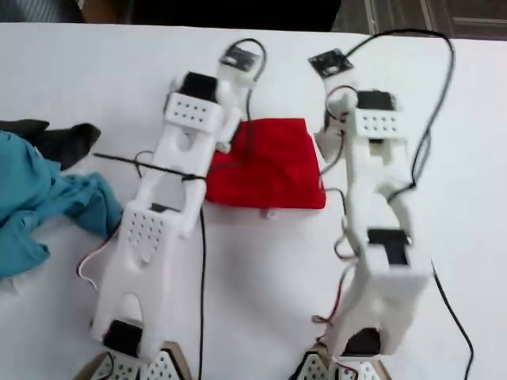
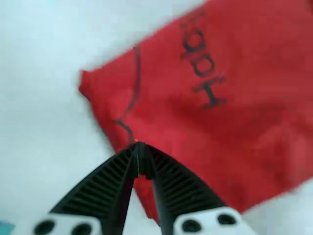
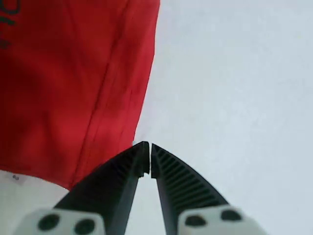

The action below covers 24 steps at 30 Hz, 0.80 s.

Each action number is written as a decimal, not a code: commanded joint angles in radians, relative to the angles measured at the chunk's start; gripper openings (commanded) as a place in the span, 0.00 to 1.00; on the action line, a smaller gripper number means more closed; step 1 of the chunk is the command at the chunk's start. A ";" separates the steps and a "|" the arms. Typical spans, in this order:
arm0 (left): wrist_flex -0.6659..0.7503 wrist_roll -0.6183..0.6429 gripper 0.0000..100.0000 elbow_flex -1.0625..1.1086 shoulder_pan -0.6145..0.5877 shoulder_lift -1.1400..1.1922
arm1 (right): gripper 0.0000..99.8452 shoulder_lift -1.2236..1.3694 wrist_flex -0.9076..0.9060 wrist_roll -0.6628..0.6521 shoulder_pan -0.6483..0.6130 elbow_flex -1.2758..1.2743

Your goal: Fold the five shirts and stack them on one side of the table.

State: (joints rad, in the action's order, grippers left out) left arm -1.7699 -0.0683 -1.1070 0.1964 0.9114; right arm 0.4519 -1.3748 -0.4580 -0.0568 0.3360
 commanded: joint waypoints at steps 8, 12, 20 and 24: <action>0.066 0.126 0.03 0.378 -0.032 -0.292 | 0.02 0.351 -0.150 0.155 -0.065 0.588; 0.153 0.284 0.03 0.561 -0.020 -0.347 | 0.02 0.446 -0.163 0.255 -0.076 0.695; 0.350 0.453 0.03 0.860 -0.014 -0.566 | 0.02 0.545 -0.168 0.333 -0.079 0.789; 0.422 0.456 0.03 0.993 -0.011 -0.657 | 0.02 0.556 -0.168 0.333 -0.079 0.796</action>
State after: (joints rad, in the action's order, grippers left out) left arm -1.3955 0.3751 -0.1834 0.1795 0.3636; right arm 1.0165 -1.5359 -0.1343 -0.1243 1.0848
